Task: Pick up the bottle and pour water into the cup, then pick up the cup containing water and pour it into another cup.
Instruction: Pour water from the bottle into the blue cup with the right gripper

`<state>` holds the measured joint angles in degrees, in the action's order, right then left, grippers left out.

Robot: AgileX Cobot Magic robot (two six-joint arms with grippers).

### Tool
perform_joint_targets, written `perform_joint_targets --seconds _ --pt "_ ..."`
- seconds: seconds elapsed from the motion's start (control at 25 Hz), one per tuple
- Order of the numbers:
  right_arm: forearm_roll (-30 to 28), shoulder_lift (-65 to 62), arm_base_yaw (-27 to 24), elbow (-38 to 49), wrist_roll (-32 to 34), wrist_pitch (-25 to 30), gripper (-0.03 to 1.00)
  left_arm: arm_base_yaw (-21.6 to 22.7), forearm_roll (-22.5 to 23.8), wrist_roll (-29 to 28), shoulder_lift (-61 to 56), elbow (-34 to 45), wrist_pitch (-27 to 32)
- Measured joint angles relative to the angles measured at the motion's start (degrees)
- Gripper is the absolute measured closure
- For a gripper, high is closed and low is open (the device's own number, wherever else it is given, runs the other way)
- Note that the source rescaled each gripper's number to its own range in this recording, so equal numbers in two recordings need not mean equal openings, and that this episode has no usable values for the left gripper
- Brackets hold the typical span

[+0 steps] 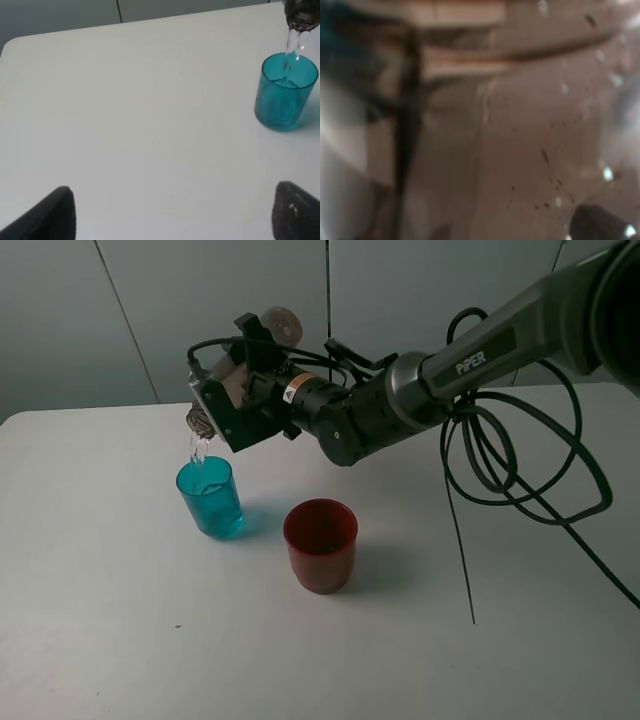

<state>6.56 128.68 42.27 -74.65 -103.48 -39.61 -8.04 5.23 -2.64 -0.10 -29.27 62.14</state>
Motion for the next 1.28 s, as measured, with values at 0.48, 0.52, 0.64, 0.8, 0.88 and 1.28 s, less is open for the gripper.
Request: perform_joint_targets --seconds 0.48,0.52,0.64,0.8,0.88,1.28 --pt "0.26 1.08 0.0 -0.37 -2.49 -1.32 0.97 0.0 0.0 0.0 0.0 0.0 0.0" --pt "0.26 1.08 0.0 -0.37 -3.25 -1.6 0.97 0.0 0.0 0.0 0.0 0.0 0.0" --pt "0.26 1.08 0.0 -0.41 -4.46 -1.74 0.97 0.0 0.0 0.0 0.0 0.0 0.0" --pt "0.26 1.08 0.0 -0.41 -6.61 -1.95 0.97 0.0 0.0 0.0 0.0 0.0 0.0" --pt "0.26 1.08 0.0 -0.41 -7.49 -2.08 0.97 0.0 0.0 0.0 0.0 0.0 0.0" --pt "0.26 1.08 0.0 -0.41 -11.0 -4.12 0.97 0.0 0.0 0.0 0.0 0.0 0.0"
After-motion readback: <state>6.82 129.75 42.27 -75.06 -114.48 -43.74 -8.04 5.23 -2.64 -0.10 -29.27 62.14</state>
